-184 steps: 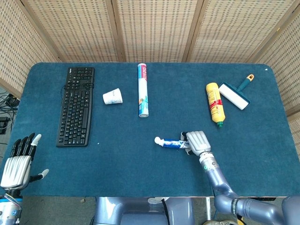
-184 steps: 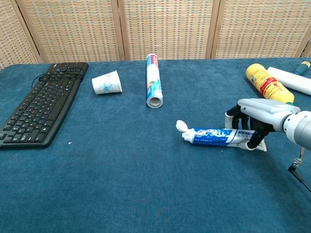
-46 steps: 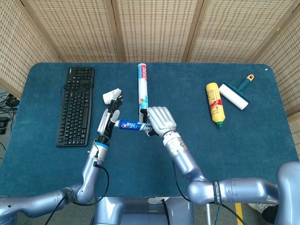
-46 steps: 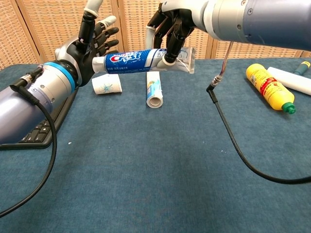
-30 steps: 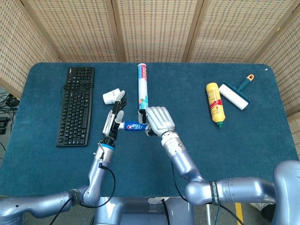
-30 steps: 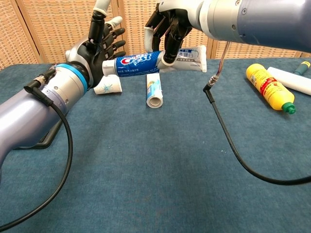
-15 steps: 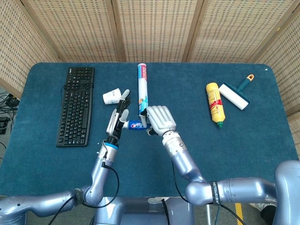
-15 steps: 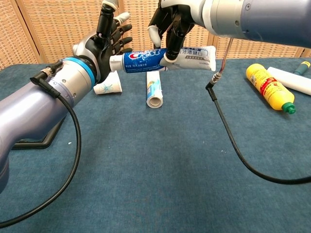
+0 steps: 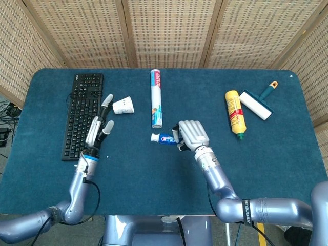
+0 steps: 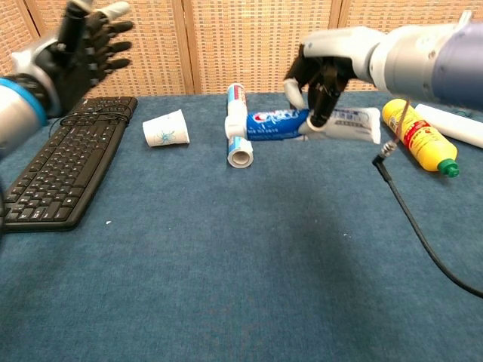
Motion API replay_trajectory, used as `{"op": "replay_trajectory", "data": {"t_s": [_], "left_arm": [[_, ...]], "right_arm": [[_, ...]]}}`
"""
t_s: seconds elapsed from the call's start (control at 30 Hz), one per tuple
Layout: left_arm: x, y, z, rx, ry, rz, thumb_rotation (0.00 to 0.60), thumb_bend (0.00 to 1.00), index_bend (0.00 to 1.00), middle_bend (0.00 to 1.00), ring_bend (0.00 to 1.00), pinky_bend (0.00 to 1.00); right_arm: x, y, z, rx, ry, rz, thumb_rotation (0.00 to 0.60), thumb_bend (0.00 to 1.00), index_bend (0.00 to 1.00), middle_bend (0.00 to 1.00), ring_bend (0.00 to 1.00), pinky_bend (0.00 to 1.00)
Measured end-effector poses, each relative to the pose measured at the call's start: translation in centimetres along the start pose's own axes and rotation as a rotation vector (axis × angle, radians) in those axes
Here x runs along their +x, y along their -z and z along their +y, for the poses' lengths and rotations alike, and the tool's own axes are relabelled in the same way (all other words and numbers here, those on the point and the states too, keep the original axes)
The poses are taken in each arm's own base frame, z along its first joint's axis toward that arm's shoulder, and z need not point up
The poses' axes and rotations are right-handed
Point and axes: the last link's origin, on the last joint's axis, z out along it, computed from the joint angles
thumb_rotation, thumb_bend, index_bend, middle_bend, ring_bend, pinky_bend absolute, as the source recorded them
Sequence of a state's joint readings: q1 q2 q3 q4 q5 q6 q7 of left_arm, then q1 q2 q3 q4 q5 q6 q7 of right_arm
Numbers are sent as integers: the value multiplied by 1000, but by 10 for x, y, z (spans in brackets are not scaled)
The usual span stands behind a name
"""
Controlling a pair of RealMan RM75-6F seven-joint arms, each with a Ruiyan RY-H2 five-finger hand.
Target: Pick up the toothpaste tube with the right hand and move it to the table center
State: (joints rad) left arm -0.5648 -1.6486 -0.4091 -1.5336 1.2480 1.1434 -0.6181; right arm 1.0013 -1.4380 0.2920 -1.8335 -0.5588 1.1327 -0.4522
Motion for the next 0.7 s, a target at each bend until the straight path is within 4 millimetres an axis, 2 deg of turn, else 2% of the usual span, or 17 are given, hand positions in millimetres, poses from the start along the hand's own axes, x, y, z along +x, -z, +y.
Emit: {"op": "replay_trajectory", "data": {"t_s": [0.07,0.1,0.13,0.17,0.2,0.23,0.27,0.37,0.53,0.7], "left_arm": [[20,8,-4,-3,-79,4,169,0,0,0,0,0],[28,12,-5,-1,-113,6,173,0,0,0,0,0],[35,17,-8,1,-147,7,179,0,0,0,0,0],[44,22,-11,9,-194,8,186,0,0,0,0,0],[51,25,-13,15,-229,11,194,0,0,0,0,0],[58,27,-14,20,-262,14,209,0,0,0,0,0],[66,30,-16,27,-305,18,233,0,0,0,0,0],[82,41,-22,50,-420,21,309,0,0,0,0,0],[108,62,-26,93,-607,26,324,0,0,0,0,0],[131,91,-23,151,-756,27,386,0,0,0,0,0]], "right_arm": [[-7,0,7,-7,10,-7,600,692,748,725,625,601],[-11,1,9,-11,13,-11,600,645,714,695,601,594],[-14,1,12,-14,14,-14,600,506,611,609,525,552],[-19,1,14,-20,11,-17,600,314,457,474,398,450],[-22,1,15,-22,8,-18,600,189,346,372,296,355],[-25,2,16,-24,2,-19,600,60,203,226,148,204],[-29,3,17,-24,-10,-22,600,7,109,113,50,86],[-36,7,20,-22,-44,-45,600,0,15,3,0,1],[-36,14,26,-6,-39,-50,600,0,1,0,0,0],[-25,28,36,19,1,-5,600,0,2,0,0,0]]}}
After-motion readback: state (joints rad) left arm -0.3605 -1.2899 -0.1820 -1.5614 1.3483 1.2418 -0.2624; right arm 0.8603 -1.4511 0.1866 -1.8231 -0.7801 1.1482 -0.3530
